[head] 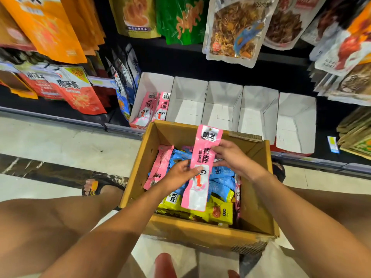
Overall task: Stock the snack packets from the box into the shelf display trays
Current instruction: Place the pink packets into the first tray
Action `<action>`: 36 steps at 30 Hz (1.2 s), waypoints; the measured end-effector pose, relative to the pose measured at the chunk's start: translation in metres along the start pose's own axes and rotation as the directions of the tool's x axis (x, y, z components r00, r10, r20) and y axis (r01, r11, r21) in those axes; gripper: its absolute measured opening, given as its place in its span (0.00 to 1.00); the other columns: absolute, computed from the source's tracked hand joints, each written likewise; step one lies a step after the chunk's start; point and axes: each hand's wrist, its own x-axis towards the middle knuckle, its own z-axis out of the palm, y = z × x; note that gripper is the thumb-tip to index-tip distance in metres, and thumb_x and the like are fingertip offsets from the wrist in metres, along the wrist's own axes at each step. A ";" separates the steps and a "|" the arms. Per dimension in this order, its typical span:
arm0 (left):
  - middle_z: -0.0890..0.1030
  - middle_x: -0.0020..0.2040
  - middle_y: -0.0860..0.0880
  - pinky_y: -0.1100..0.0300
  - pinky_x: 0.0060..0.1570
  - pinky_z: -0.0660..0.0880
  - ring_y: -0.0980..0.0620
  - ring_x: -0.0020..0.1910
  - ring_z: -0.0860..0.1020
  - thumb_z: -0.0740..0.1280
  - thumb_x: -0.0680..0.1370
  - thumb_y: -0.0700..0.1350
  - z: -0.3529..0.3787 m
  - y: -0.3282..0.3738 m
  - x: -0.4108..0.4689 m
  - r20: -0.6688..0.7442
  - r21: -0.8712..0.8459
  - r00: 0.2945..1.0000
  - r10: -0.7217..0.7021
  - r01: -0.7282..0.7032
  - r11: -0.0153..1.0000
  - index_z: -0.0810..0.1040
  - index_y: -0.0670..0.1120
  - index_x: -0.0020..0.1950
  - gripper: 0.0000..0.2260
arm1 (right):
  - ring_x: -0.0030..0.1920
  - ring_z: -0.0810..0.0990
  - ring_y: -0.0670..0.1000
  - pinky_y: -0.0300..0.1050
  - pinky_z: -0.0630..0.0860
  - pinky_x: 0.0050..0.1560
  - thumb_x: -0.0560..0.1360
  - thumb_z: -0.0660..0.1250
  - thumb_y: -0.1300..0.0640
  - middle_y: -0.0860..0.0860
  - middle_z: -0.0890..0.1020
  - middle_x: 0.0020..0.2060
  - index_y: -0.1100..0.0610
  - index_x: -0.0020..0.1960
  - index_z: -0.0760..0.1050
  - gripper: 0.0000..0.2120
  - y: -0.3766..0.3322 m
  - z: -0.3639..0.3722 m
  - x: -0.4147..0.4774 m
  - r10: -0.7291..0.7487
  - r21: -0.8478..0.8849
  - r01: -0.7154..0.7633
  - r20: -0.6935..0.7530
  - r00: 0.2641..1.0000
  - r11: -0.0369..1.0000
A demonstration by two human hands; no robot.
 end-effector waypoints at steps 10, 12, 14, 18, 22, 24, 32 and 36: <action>0.86 0.39 0.55 0.65 0.34 0.76 0.59 0.35 0.83 0.70 0.81 0.38 -0.008 -0.022 0.012 -0.196 -0.019 0.976 -0.090 0.088 0.996 0.82 0.47 0.49 0.04 | 0.34 0.74 0.53 0.42 0.72 0.35 0.81 0.60 0.56 0.51 0.76 0.33 0.52 0.43 0.76 0.09 0.080 -0.043 0.042 0.104 -0.241 -0.199 -0.355 0.929 0.950; 0.86 0.41 0.54 0.60 0.38 0.78 0.56 0.38 0.84 0.71 0.81 0.39 -0.012 -0.028 0.017 -0.210 -0.002 0.973 -0.093 0.095 0.995 0.83 0.49 0.49 0.05 | 0.40 0.74 0.54 0.43 0.73 0.38 0.76 0.62 0.57 0.54 0.77 0.39 0.52 0.47 0.75 0.04 0.124 -0.066 0.055 0.186 -0.422 -0.352 -0.386 0.904 0.835; 0.87 0.44 0.52 0.58 0.41 0.78 0.55 0.40 0.85 0.71 0.80 0.40 -0.013 -0.033 0.021 -0.223 0.000 0.970 -0.096 0.098 0.995 0.83 0.48 0.50 0.04 | 0.55 0.78 0.58 0.48 0.73 0.57 0.75 0.63 0.58 0.61 0.79 0.53 0.58 0.58 0.75 0.13 0.164 -0.082 0.063 0.240 -0.571 -0.456 -0.415 0.878 0.683; 0.87 0.46 0.52 0.63 0.38 0.78 0.56 0.41 0.85 0.71 0.81 0.40 -0.013 -0.041 0.026 -0.225 0.014 0.969 -0.103 0.109 0.994 0.83 0.47 0.51 0.03 | 0.67 0.72 0.60 0.40 0.71 0.56 0.81 0.59 0.63 0.65 0.70 0.70 0.64 0.75 0.64 0.23 0.184 -0.077 0.057 0.249 -0.722 -0.453 -0.379 0.891 0.523; 0.88 0.48 0.51 0.61 0.42 0.81 0.53 0.45 0.86 0.70 0.81 0.41 -0.013 -0.046 0.027 -0.207 -0.003 0.970 -0.128 0.130 0.991 0.84 0.48 0.53 0.04 | 0.67 0.72 0.65 0.68 0.63 0.71 0.81 0.55 0.66 0.65 0.79 0.62 0.67 0.63 0.76 0.16 0.211 -0.082 0.061 0.310 -0.912 -0.290 -0.198 0.930 0.290; 0.87 0.49 0.48 0.62 0.42 0.81 0.53 0.44 0.86 0.70 0.81 0.40 -0.013 -0.048 0.027 -0.210 -0.004 0.968 -0.140 0.142 0.990 0.83 0.46 0.53 0.04 | 0.61 0.80 0.52 0.55 0.46 0.80 0.80 0.57 0.50 0.56 0.85 0.54 0.56 0.56 0.84 0.18 0.210 -0.088 0.067 0.323 -0.927 -0.274 -0.185 0.928 0.255; 0.86 0.43 0.51 0.64 0.35 0.76 0.58 0.37 0.83 0.69 0.82 0.42 -0.016 -0.051 0.027 -0.242 0.034 0.954 -0.180 0.194 0.980 0.83 0.44 0.54 0.04 | 0.73 0.68 0.61 0.51 0.65 0.72 0.83 0.58 0.58 0.63 0.69 0.72 0.63 0.76 0.64 0.22 0.174 -0.071 0.056 0.372 -0.783 -0.452 -0.303 0.877 0.427; 0.86 0.38 0.51 0.63 0.39 0.76 0.59 0.34 0.82 0.70 0.81 0.45 -0.020 -0.045 0.027 -0.256 0.091 0.953 -0.159 0.188 0.978 0.84 0.44 0.51 0.05 | 0.66 0.75 0.60 0.39 0.71 0.57 0.83 0.57 0.59 0.61 0.78 0.64 0.54 0.58 0.77 0.11 0.162 -0.074 0.042 0.352 -0.576 -0.520 -0.385 0.853 0.630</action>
